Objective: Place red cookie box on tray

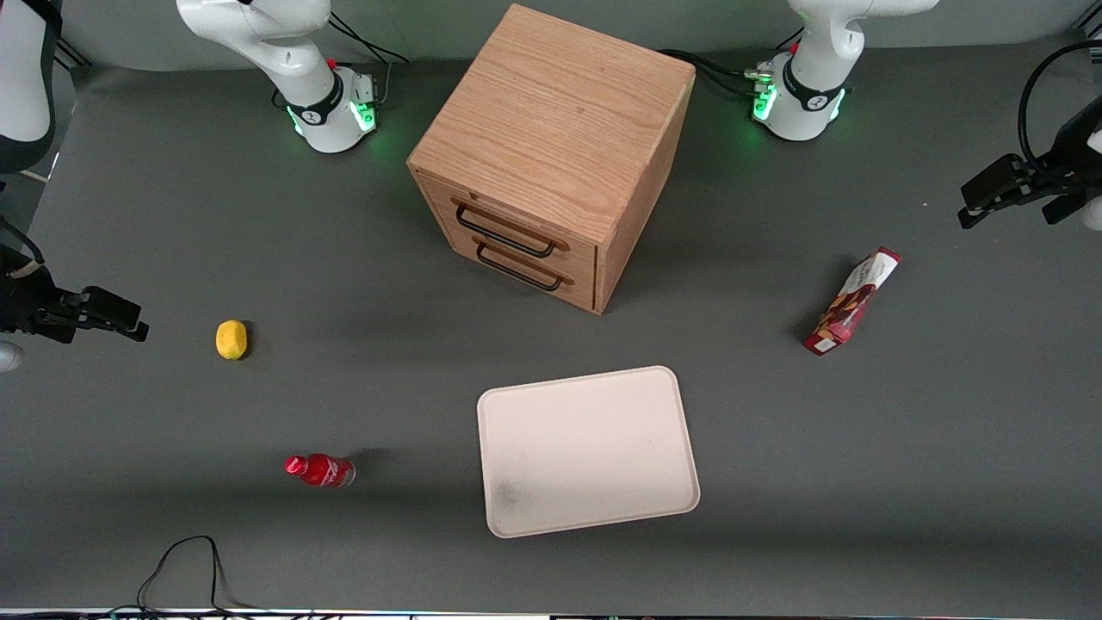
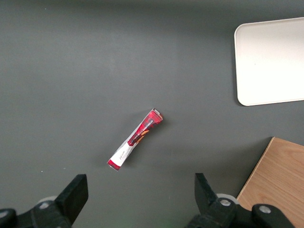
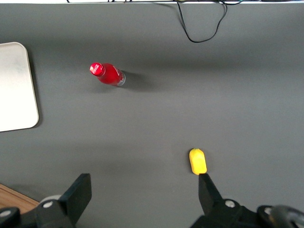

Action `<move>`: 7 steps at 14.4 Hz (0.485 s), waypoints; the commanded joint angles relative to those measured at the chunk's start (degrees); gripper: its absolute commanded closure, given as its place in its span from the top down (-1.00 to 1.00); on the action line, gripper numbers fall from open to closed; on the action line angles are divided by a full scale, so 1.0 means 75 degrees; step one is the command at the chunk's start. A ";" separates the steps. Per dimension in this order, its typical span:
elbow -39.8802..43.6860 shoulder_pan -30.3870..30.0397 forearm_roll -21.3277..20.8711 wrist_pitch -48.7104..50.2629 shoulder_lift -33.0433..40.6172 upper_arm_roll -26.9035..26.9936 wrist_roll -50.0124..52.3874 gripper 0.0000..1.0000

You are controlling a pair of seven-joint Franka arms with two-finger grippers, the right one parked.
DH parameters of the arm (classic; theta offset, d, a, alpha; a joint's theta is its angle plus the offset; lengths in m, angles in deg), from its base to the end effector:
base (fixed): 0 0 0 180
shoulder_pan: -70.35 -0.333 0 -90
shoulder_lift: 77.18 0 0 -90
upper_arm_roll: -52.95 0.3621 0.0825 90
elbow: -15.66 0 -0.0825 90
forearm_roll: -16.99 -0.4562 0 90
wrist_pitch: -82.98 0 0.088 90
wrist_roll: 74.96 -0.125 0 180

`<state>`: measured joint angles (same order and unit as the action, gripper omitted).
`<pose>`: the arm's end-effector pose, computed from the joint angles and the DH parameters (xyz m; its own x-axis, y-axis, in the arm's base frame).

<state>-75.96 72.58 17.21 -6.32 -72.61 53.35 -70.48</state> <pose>0.5973 -0.0194 0.6849 0.9982 0.0462 0.0388 0.0460 -0.9989 0.0074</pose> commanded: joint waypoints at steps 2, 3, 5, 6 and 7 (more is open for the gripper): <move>0.0076 -0.0029 -0.0077 0.0270 0.0070 -0.0006 -0.0105 1.00; 0.0076 -0.0029 -0.0077 0.0270 0.0070 -0.0006 -0.0105 1.00; 0.0076 -0.0029 -0.0077 0.0282 0.0070 -0.0006 -0.0105 1.00; 0.0076 -0.0040 -0.0054 0.0270 0.0058 -0.0006 -0.0105 1.00; 0.0064 -0.0040 -0.0019 0.0270 0.0058 -0.0006 -0.0105 1.00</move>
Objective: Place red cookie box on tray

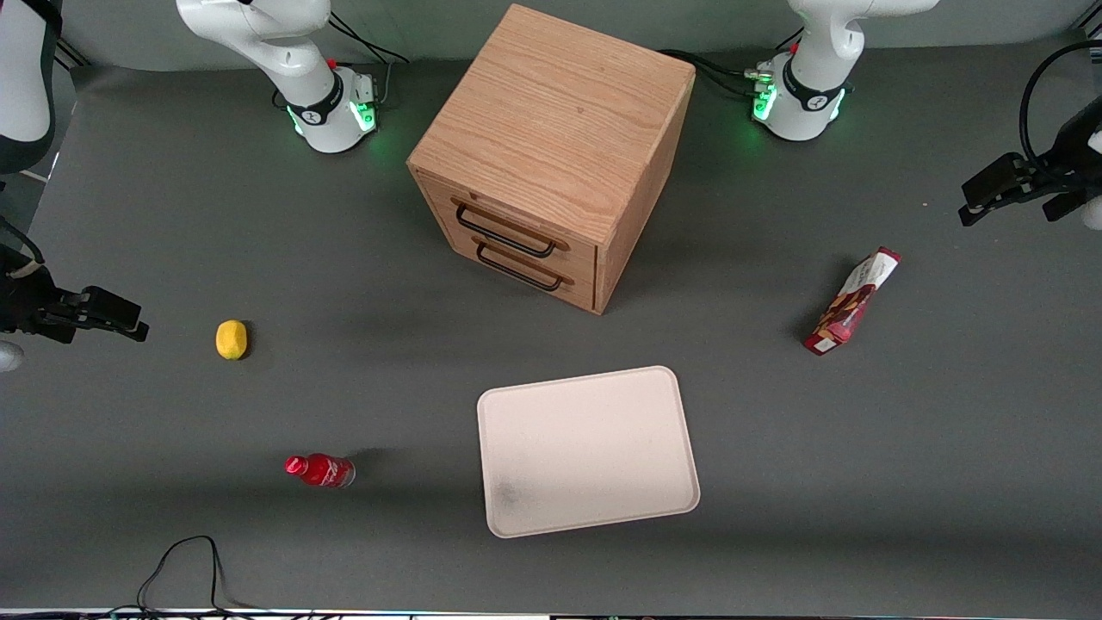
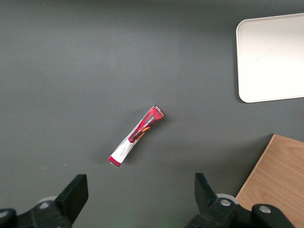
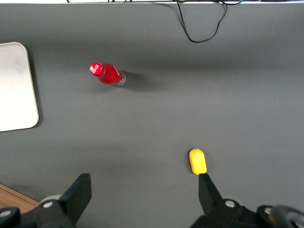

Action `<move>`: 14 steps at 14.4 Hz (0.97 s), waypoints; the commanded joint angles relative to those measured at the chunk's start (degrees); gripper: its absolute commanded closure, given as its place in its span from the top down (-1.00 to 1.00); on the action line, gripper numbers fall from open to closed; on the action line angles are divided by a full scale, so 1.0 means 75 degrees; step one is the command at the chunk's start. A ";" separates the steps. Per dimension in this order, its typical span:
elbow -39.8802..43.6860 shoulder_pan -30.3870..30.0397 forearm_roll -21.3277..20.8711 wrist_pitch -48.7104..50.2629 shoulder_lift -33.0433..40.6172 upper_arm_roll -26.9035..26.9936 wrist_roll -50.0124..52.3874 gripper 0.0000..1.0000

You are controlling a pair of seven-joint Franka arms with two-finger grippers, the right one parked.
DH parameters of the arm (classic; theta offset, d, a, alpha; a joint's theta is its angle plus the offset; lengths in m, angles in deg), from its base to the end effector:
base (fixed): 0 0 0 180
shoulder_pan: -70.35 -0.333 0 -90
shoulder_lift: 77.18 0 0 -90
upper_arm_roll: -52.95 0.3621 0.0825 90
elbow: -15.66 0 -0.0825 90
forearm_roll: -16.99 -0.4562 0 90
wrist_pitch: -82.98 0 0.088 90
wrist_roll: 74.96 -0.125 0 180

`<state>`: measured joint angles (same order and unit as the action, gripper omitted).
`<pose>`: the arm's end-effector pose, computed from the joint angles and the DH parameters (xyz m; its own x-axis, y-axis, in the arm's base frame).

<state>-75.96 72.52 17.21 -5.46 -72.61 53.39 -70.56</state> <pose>0.5955 -0.0183 0.6836 0.9986 0.0465 0.0238 0.0463 -0.9989 0.0063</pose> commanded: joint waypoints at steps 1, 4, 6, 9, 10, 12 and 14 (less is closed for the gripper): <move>0.0064 -0.0032 -0.0006 0.0154 0.0058 -0.0012 -0.0107 1.00; -0.0065 -0.0044 -0.0018 0.0201 0.0082 0.0000 -0.0910 1.00; -0.0182 -0.0160 -0.0076 0.0213 0.0117 0.0000 -0.1558 1.00; -0.0801 -0.0289 -0.0100 -0.0230 0.0444 -0.0012 -0.2259 1.00; -0.1140 -0.0417 -0.0100 -0.0464 0.0665 -0.0047 -0.2553 1.00; -0.1785 -0.0523 -0.0100 -0.0875 0.1076 -0.0047 -0.3208 1.00; -0.2231 -0.0687 -0.0100 -0.1087 0.1404 -0.0082 -0.4157 1.00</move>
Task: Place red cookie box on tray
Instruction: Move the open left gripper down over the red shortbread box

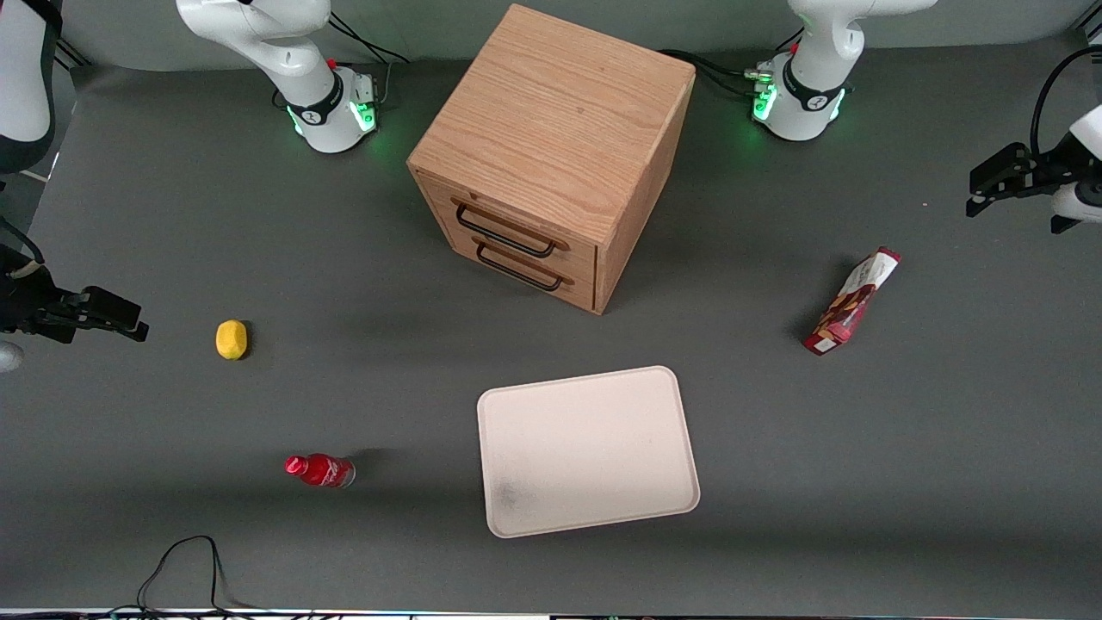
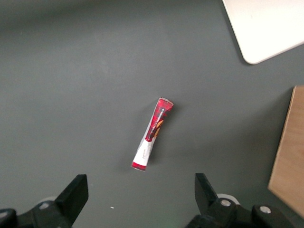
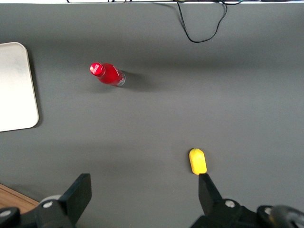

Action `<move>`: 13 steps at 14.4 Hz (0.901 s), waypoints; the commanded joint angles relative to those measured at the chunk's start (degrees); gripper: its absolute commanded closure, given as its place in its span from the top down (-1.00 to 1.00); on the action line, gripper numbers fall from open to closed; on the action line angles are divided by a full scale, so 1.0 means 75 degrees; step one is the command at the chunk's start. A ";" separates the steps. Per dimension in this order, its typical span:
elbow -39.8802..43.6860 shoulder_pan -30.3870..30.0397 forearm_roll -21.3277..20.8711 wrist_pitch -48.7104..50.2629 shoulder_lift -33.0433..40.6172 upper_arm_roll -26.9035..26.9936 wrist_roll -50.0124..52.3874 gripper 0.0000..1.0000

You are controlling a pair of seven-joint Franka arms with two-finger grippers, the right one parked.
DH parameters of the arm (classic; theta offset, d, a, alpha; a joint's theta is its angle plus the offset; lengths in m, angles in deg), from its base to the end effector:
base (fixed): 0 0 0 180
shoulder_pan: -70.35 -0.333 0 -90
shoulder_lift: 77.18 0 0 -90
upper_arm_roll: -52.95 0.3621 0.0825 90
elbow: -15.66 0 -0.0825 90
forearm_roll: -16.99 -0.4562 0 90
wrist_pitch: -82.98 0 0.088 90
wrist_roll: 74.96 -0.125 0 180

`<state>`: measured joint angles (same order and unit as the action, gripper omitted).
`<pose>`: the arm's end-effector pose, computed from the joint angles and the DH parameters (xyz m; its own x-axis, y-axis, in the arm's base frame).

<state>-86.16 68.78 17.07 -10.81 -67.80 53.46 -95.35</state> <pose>0.5722 0.0210 0.6438 0.9491 -0.3142 0.0231 -0.3141 -0.9494 -0.0055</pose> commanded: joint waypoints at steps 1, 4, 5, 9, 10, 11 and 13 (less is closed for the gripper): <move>-0.0990 -0.0190 -0.0082 -0.0351 0.0881 -0.0102 -0.1135 1.00; -0.1411 -0.0178 -0.0082 -0.0315 0.1326 -0.0313 -0.1442 1.00; -0.1517 -0.0167 -0.0082 -0.0315 0.1420 -0.0383 -0.1442 1.00; -0.1682 -0.0178 -0.0117 -0.0374 0.1468 -0.0407 -0.2294 1.00; -0.1740 -0.0178 -0.0152 -0.0374 0.1468 -0.0407 -0.2437 1.00; -0.1799 -0.0178 -0.0210 -0.0420 0.1468 -0.0407 -0.2438 1.00; -0.2102 -0.0178 -0.0223 -0.0735 0.1433 -0.0396 -0.2427 1.00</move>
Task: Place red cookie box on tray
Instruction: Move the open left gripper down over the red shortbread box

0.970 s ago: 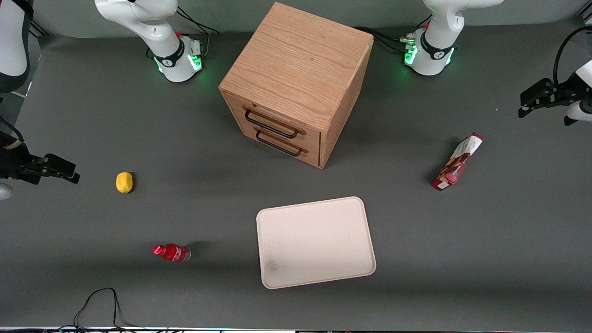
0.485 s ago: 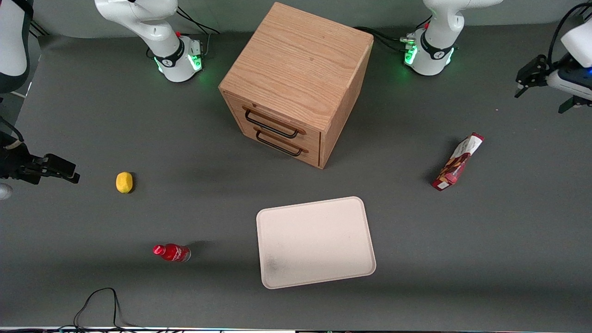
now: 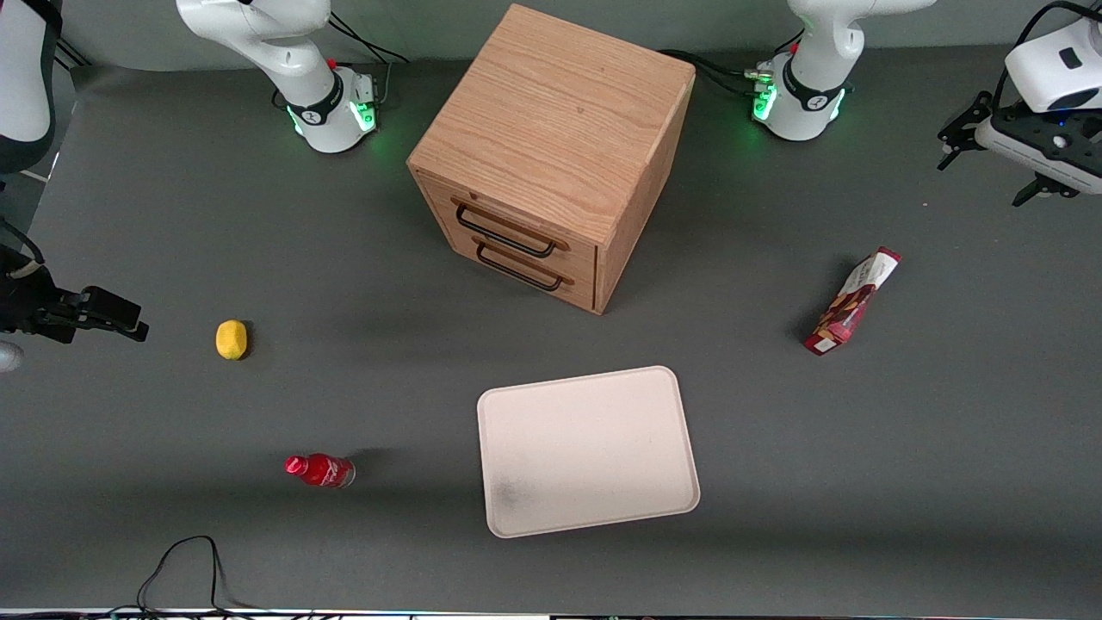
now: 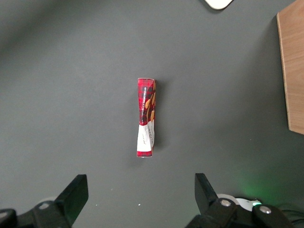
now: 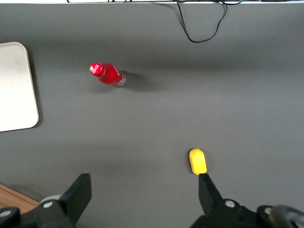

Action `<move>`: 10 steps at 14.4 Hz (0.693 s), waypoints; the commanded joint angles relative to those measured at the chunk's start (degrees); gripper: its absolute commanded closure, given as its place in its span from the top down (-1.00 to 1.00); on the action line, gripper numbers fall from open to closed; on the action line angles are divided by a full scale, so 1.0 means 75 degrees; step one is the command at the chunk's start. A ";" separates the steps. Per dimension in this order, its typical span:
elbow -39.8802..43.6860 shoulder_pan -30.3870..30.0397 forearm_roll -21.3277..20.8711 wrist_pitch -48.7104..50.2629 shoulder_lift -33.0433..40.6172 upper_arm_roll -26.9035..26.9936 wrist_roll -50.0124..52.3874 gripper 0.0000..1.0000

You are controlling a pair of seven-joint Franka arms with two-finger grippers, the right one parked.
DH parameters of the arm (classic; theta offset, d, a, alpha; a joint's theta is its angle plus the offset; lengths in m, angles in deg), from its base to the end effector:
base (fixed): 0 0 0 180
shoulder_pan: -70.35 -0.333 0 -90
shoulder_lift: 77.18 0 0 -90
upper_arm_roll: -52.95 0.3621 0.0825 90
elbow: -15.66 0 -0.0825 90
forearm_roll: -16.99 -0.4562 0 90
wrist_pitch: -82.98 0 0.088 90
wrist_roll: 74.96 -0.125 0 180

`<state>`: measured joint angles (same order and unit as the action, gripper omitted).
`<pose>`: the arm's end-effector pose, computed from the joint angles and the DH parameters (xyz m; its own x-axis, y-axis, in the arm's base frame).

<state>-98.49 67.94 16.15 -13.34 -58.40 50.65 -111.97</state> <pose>0.5136 0.0001 0.6182 0.8000 -0.5999 -0.0035 -0.5997 -0.7996 -0.0318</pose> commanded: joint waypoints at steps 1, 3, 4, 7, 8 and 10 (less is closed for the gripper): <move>-0.0785 -0.0077 -0.0099 -0.0748 0.0180 -0.0021 -0.0210 1.00; -0.1581 -0.0089 -0.0099 -0.1626 0.0168 0.0002 -0.0210 1.00; -0.1910 -0.0089 -0.0099 -0.2049 0.0156 0.0014 -0.0198 1.00; -0.2719 -0.0089 -0.0099 -0.3267 -0.0194 0.0025 -0.0210 1.00; -0.2942 -0.0089 -0.0099 -0.3689 -0.0346 0.0025 -0.0210 1.00; -0.3422 -0.0089 -0.0099 -0.4614 -0.0686 0.0025 -0.0210 1.00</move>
<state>-120.78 67.67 15.89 -42.20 -62.01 50.95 -112.39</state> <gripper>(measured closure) 0.000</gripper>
